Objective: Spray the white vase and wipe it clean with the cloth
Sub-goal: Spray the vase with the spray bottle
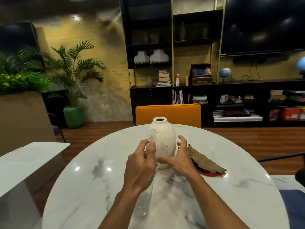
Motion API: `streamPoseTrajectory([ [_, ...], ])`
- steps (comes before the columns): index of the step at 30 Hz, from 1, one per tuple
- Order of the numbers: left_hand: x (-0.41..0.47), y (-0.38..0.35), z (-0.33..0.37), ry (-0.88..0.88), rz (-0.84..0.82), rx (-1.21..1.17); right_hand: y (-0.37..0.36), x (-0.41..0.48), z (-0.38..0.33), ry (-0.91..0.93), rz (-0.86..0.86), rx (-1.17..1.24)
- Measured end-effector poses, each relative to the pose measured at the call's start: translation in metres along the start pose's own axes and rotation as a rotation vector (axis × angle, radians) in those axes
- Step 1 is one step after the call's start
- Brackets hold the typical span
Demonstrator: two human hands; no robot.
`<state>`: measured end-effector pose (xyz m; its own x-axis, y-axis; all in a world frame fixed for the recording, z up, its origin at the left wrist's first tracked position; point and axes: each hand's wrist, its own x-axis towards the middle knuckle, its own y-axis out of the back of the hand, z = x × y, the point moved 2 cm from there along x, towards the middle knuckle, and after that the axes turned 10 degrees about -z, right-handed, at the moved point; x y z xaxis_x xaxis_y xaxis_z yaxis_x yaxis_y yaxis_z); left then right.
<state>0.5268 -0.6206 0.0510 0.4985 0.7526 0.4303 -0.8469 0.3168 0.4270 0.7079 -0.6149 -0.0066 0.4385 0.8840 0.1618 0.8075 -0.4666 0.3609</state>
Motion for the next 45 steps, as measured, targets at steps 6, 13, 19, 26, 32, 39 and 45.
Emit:
streamPoseTrajectory([
  [6,-0.001,-0.001,0.000,-0.005,0.008,-0.003,-0.007,0.008,0.000,0.062,-0.062,0.056],
  [13,0.001,-0.002,-0.004,0.001,0.036,0.001,-0.030,0.005,-0.010,0.062,0.196,-0.057],
  [19,0.001,0.000,-0.004,0.011,0.041,-0.018,-0.026,0.007,-0.005,0.073,0.150,-0.078],
  [26,-0.002,0.001,-0.001,-0.001,0.043,-0.039,-0.019,0.013,0.003,0.061,-0.003,0.030],
  [32,-0.001,-0.002,-0.005,0.002,0.042,0.005,-0.032,0.012,0.000,0.044,0.171,-0.019],
  [39,-0.003,0.000,-0.006,0.011,0.044,0.005,-0.042,0.011,-0.004,-0.001,0.298,-0.074],
  [45,-0.003,-0.001,-0.004,0.021,0.027,-0.008,-0.034,0.011,-0.004,0.025,0.219,-0.035],
])
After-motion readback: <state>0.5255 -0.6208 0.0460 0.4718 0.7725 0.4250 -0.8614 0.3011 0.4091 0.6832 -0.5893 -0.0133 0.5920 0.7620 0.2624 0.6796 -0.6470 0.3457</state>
